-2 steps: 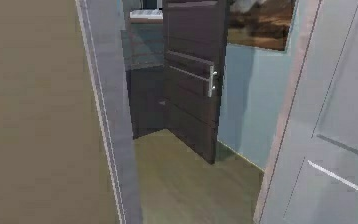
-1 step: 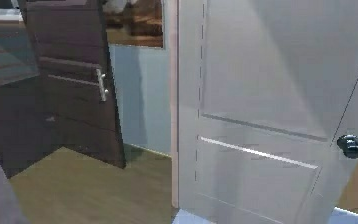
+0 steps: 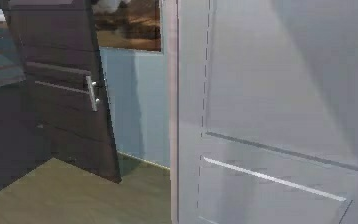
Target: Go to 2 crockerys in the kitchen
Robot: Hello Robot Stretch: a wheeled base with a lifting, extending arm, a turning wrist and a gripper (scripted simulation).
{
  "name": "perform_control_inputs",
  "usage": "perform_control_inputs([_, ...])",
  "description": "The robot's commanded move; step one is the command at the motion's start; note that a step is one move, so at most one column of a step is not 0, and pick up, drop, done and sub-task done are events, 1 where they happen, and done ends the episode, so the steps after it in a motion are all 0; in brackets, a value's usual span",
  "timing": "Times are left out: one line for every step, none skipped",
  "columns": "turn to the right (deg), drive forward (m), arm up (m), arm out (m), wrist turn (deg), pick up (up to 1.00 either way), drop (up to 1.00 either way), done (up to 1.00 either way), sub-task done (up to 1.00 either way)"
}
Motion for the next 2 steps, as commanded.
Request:
perform_control_inputs([21.0,0.0,0.0,0.0,0.0,0.0,0.0,0.0,0.0])
perform_control_inputs([0.0,0.1,0.0,0.0,0.0,0.0,0.0,0.0,0.0])
